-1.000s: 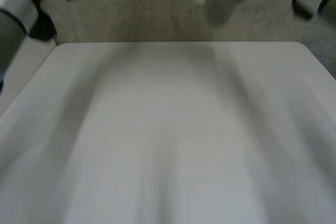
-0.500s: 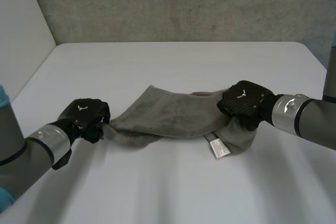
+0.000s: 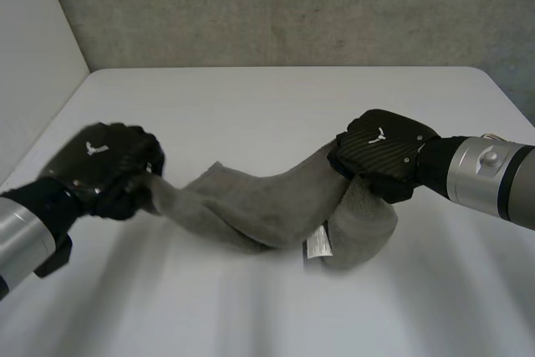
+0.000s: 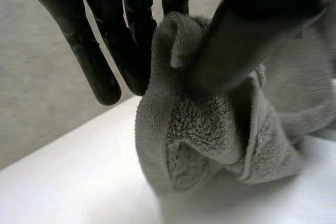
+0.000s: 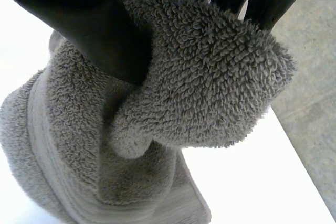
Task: Fold the towel.
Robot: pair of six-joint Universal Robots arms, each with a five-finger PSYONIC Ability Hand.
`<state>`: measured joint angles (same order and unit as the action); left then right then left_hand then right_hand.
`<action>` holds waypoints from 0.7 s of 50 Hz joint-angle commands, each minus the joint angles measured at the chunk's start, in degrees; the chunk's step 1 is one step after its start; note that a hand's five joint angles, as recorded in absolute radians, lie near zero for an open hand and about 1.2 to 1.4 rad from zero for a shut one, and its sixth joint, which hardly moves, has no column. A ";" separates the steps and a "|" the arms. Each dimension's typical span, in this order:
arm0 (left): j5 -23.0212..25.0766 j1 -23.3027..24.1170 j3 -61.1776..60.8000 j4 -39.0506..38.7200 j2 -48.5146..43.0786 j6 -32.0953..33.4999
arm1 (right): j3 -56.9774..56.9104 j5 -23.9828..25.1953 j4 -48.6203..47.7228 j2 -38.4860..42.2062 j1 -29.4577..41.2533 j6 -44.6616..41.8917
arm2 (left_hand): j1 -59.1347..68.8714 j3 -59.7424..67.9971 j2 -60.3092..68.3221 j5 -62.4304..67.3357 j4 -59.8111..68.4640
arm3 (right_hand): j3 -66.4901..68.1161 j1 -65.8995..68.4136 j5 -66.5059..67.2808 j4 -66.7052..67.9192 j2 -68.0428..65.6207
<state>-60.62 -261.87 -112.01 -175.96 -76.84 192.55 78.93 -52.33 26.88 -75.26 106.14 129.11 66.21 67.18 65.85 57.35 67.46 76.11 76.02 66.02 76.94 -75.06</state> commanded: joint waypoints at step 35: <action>-17.61 15.69 49.96 -3.95 -57.46 -1.30 | 2.55 0.12 -2.10 6.18 1.97 0.00 | -53.47 -54.44 -53.11 -54.62 -54.73 | 3.89 3.98 3.98 3.06 -4.94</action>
<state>-74.65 -247.21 -71.89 -181.28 -124.31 188.30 81.40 -52.07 25.03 -70.47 107.73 129.12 14.20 13.32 13.77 3.10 13.57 76.11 76.02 66.02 76.94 -75.06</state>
